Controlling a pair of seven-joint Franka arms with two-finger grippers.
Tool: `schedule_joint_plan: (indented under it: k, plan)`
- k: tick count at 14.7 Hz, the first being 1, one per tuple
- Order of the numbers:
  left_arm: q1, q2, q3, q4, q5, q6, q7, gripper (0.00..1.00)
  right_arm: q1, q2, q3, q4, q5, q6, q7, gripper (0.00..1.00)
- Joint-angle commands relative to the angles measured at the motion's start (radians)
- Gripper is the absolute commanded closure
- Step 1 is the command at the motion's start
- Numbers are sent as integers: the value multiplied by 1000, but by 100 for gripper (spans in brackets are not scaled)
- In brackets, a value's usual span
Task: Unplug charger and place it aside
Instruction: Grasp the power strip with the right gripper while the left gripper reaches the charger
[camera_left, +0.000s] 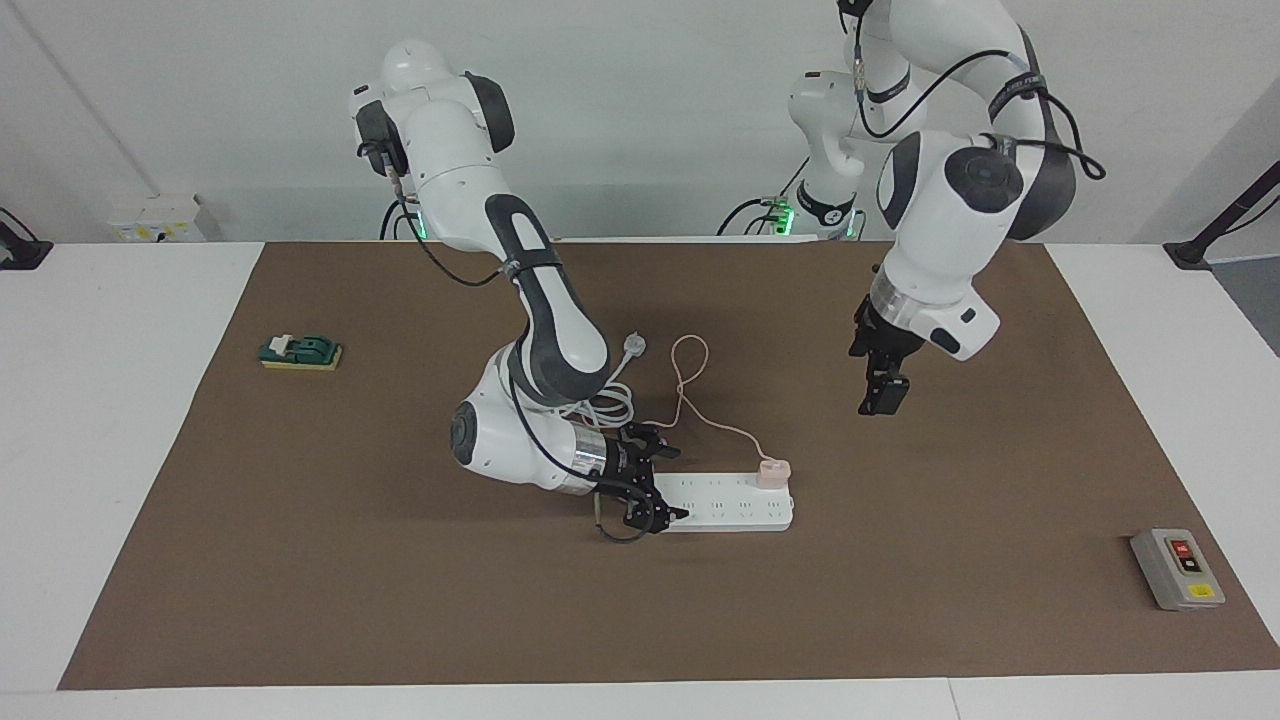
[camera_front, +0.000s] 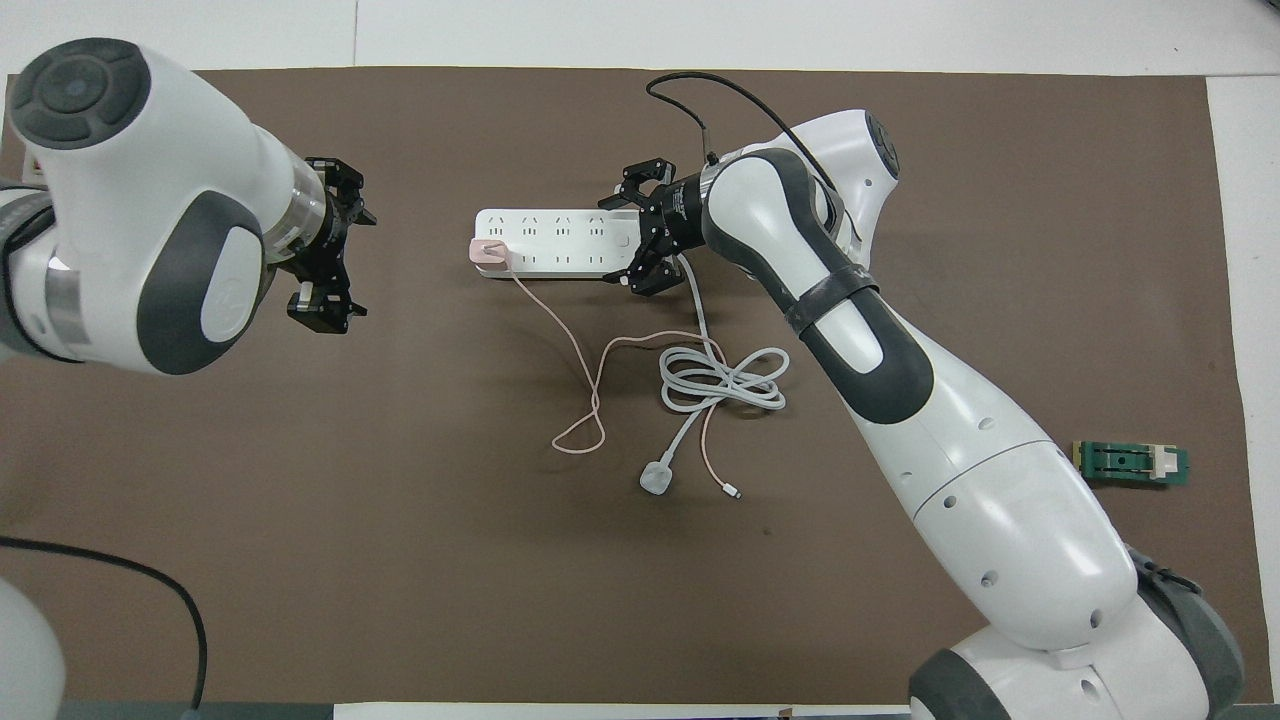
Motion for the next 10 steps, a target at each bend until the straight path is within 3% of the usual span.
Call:
schedule_joint_plan:
  k: [1, 5, 10]
  plan:
    - [-52, 250, 22, 287, -11, -75, -113, 0, 0, 45, 0, 51, -4, 20, -24, 0]
    - [-60, 285, 20, 311, -37, -27, -142, 0, -2, 82, 0, 109, -38, 23, -31, 0]
    - [-107, 289, 19, 226, -45, 70, -144, 0, 1, 101, 3, 108, -56, 55, -34, 0]
